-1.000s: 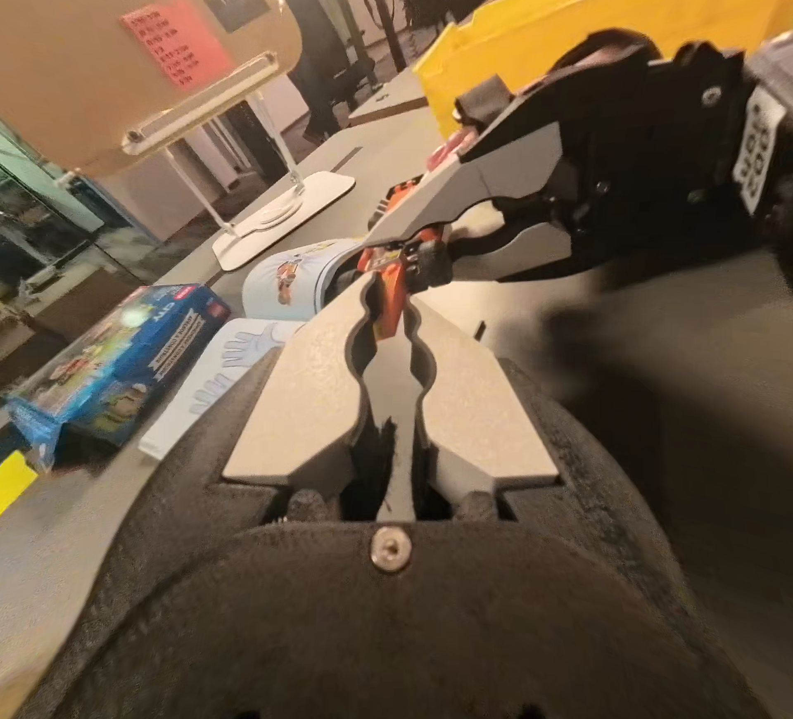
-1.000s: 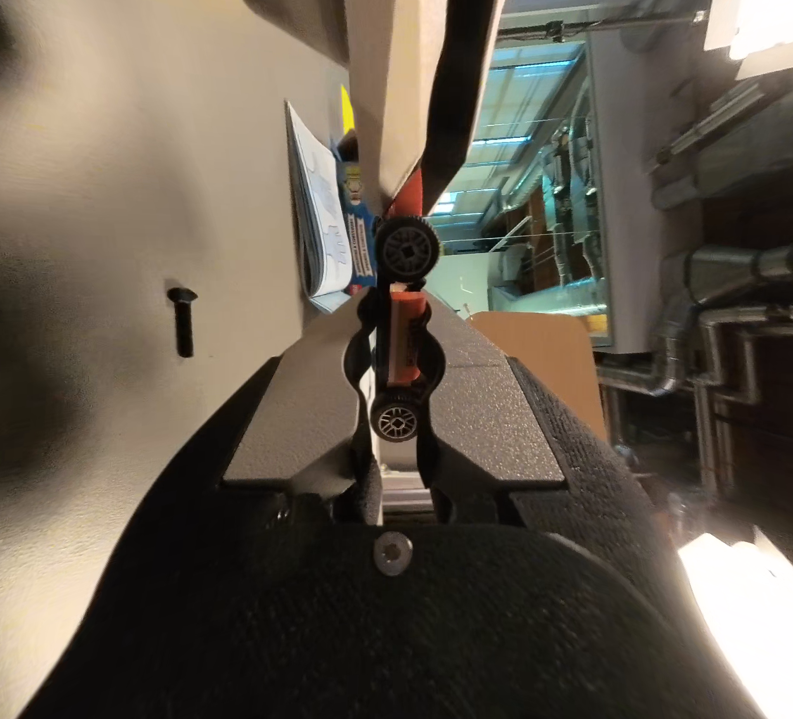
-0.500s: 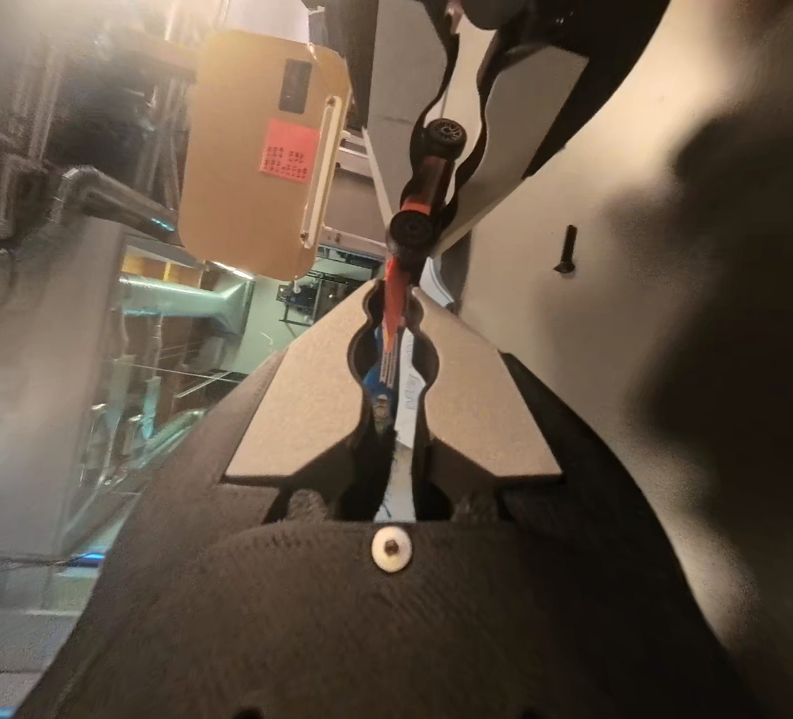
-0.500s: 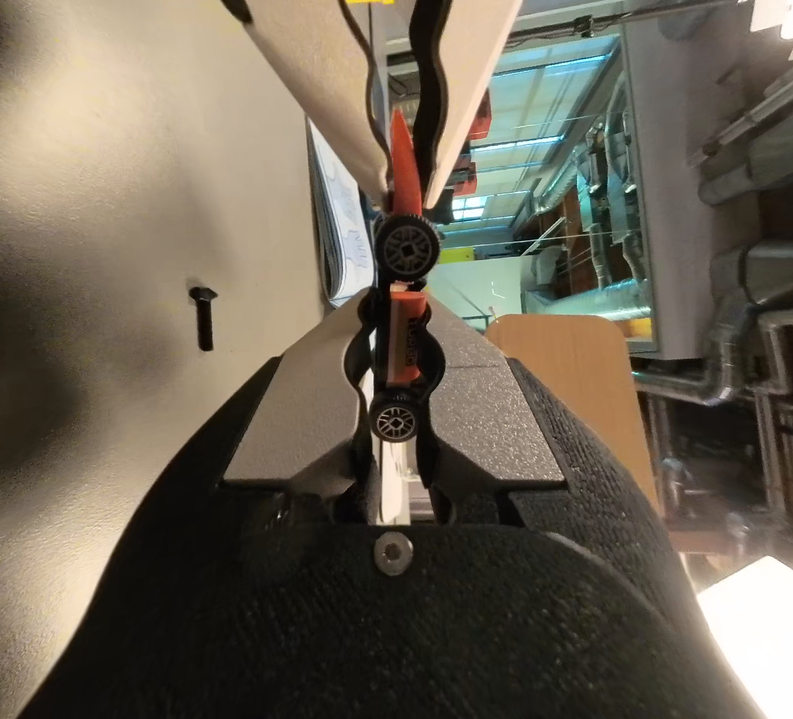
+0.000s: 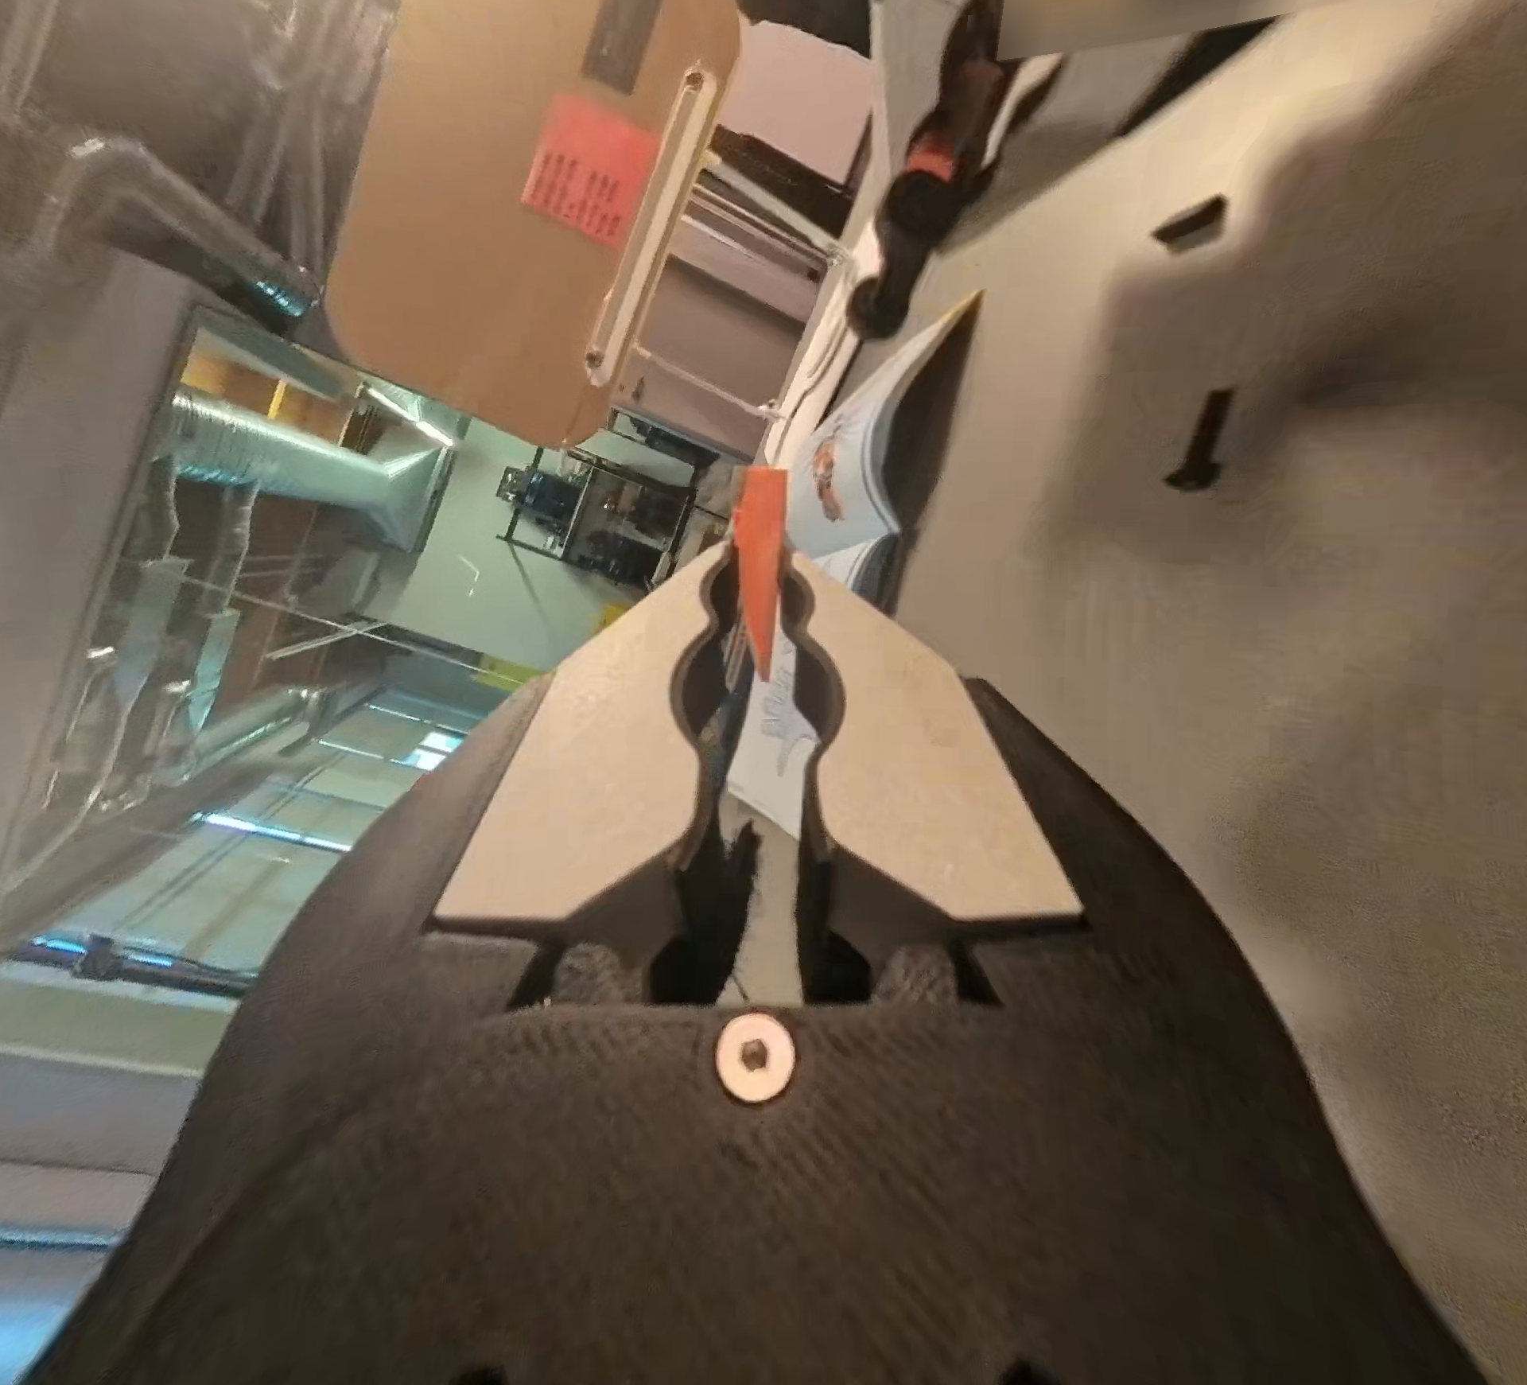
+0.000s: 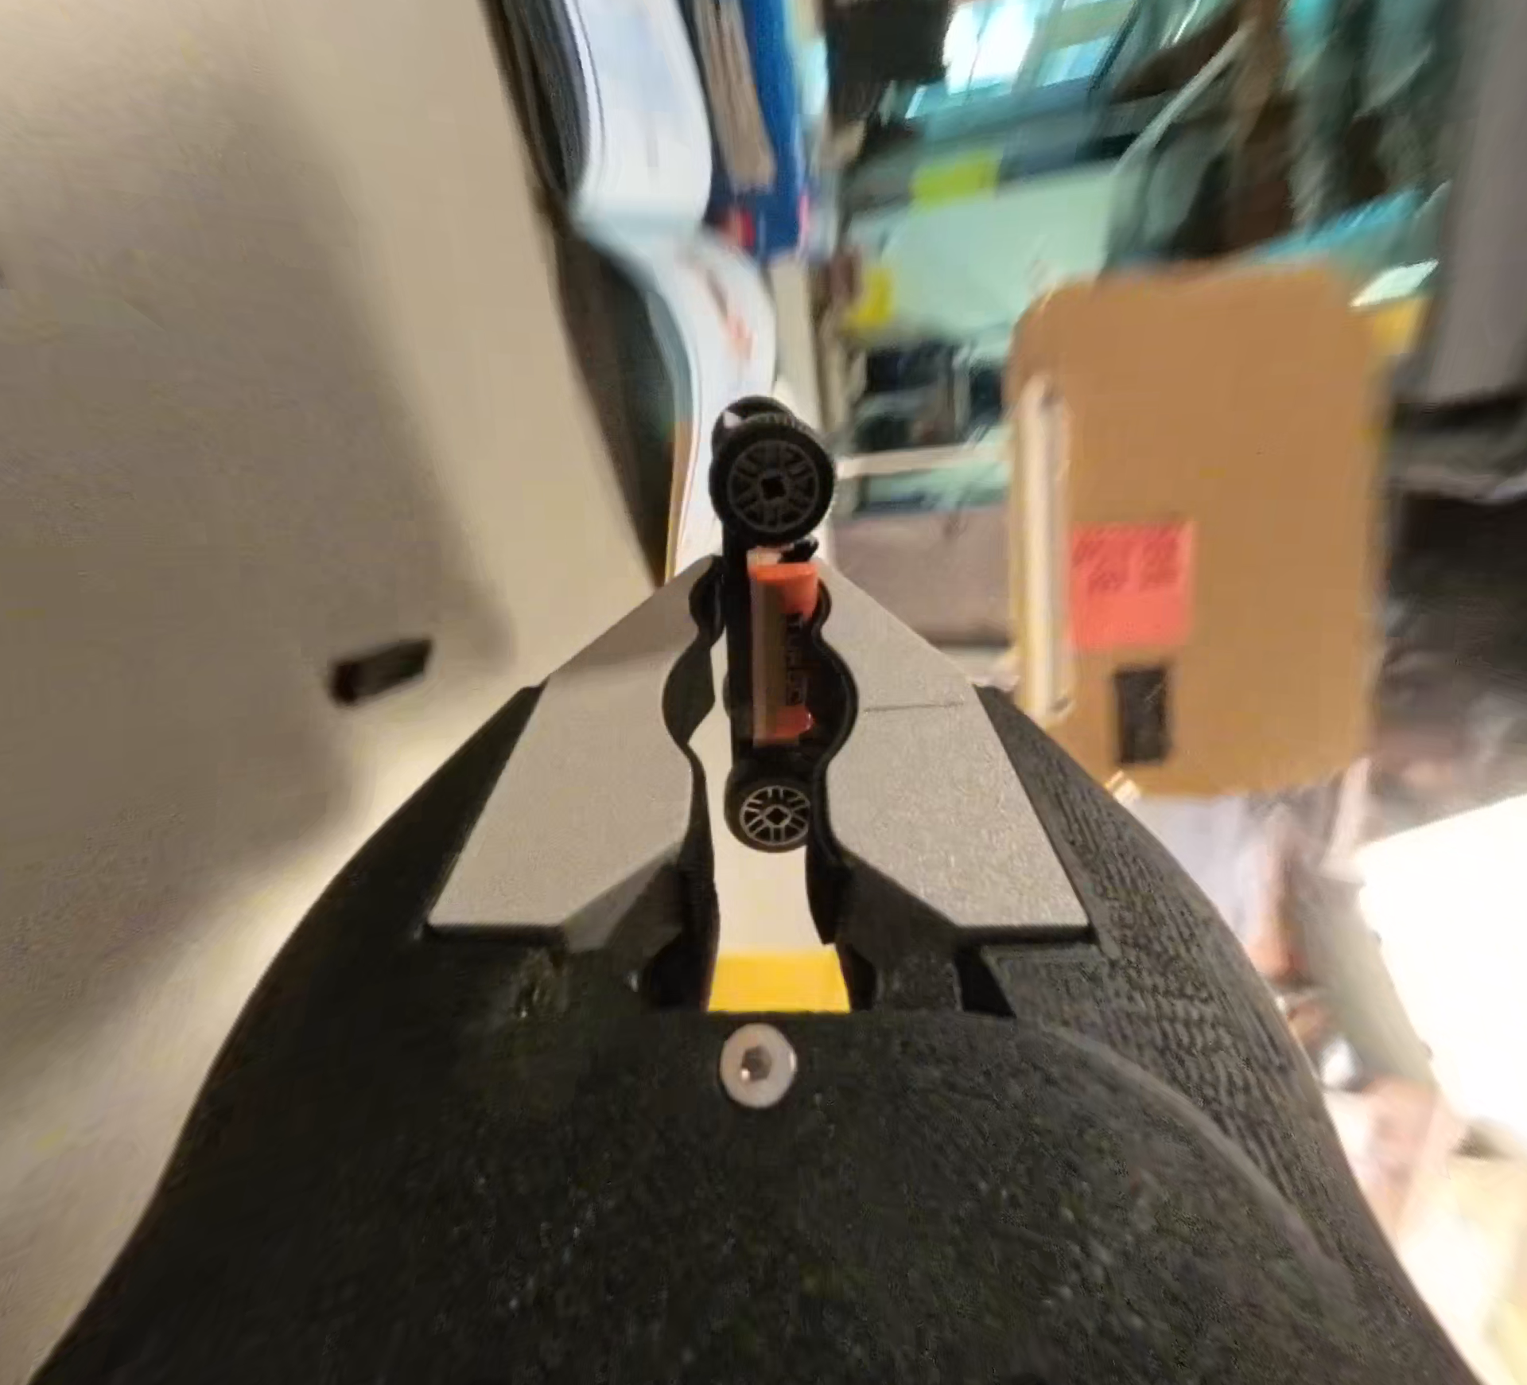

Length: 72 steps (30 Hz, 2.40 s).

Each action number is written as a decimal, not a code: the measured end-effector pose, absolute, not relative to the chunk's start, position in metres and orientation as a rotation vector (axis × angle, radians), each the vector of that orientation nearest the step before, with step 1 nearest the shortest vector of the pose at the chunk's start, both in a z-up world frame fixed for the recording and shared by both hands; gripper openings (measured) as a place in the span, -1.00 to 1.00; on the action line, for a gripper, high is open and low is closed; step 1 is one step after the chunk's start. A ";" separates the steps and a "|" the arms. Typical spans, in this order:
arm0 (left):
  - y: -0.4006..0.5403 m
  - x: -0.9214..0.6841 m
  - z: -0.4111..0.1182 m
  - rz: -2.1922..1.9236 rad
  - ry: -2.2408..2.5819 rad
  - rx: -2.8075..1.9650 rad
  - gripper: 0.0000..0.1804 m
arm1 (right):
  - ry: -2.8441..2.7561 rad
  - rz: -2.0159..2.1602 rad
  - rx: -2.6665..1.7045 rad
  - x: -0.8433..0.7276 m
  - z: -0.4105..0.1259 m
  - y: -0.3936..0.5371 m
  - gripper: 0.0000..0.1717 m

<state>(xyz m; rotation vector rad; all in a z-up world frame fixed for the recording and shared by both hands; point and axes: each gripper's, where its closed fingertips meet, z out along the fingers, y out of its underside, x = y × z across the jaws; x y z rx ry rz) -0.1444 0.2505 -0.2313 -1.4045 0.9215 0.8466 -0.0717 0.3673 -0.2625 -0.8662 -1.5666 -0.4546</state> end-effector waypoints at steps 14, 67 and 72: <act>0.254 -0.118 -0.272 1.087 1.309 -1.253 -0.91 | -1.628 0.371 -1.461 -0.047 -0.288 0.354 -0.14; 0.246 -0.121 -0.272 0.988 1.241 -1.244 -0.91 | -1.635 1.009 -1.123 -0.066 -0.247 0.275 -0.83; 0.251 -0.143 -0.271 0.997 1.135 -1.369 -0.91 | -1.830 0.917 -1.231 -0.067 -0.284 0.267 -0.83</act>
